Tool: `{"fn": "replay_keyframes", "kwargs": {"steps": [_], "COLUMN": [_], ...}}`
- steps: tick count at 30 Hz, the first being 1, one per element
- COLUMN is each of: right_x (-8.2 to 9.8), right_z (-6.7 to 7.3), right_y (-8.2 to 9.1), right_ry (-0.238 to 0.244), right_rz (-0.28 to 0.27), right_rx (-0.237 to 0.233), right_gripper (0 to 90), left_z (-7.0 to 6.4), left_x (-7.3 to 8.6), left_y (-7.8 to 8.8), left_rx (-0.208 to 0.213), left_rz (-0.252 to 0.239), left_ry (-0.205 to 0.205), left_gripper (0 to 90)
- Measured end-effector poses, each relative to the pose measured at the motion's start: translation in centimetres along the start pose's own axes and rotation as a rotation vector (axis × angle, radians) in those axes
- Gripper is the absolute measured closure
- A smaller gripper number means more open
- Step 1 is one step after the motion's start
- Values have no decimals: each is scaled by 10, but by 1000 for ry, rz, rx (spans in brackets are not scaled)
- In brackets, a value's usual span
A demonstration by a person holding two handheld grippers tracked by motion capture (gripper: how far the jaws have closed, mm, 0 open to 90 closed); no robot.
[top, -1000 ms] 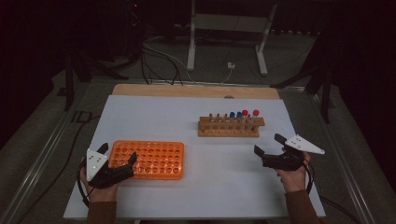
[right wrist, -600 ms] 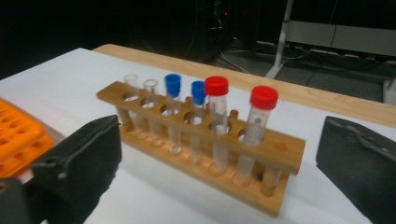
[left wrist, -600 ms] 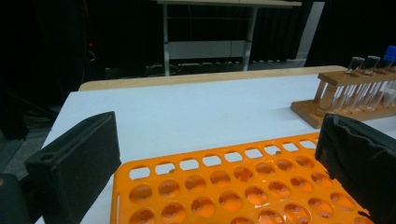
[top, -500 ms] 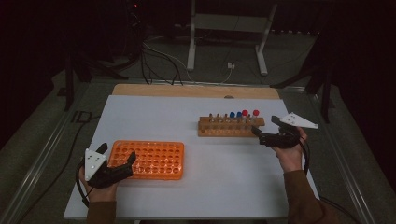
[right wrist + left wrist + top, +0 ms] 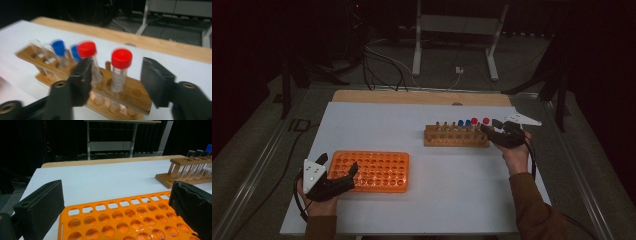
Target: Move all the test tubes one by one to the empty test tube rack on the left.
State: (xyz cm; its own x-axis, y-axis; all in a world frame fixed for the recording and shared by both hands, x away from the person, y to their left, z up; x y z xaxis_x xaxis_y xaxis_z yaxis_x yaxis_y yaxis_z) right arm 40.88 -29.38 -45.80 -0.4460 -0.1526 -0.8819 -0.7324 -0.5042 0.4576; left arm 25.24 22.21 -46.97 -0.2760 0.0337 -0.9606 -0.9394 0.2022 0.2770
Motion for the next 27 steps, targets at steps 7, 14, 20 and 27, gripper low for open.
{"fn": "replay_keyframes", "kwargs": {"steps": [7, 14, 20, 27], "right_x": [6, 7, 6, 4], "right_z": [-4, -5, -4, -4], "right_y": [-16, -23, -21, -17], "right_ry": [-4, -26, -15, -9], "right_rz": [22, 20, 7, -6], "right_rx": [-15, -10, -3, 0], "right_gripper": [634, 735, 743, 743], "left_z": [0, 0, -1, -1], "left_x": [0, 0, 0, 1], "left_y": [0, 0, -1, -2], "left_rx": [1, 1, 6, 7], "left_rz": [1, 1, 6, 12], "left_ry": [-1, -1, -8, -13], "left_gripper": [6, 6, 6, 6]}}
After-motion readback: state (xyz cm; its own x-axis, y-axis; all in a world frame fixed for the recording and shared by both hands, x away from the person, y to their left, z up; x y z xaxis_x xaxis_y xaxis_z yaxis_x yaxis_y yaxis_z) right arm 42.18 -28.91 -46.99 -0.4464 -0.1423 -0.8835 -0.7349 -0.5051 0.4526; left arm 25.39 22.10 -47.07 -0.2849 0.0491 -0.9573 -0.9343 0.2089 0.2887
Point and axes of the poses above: each handheld gripper's, and its own axes: y roughly backward along the jaws, x roughly out of its underside, z roughly to its left, the point moved 2 cm from there along -y, roughly forward along the jaws, and after that the axes turned 5 degrees about -x, right-handed, at the moved point
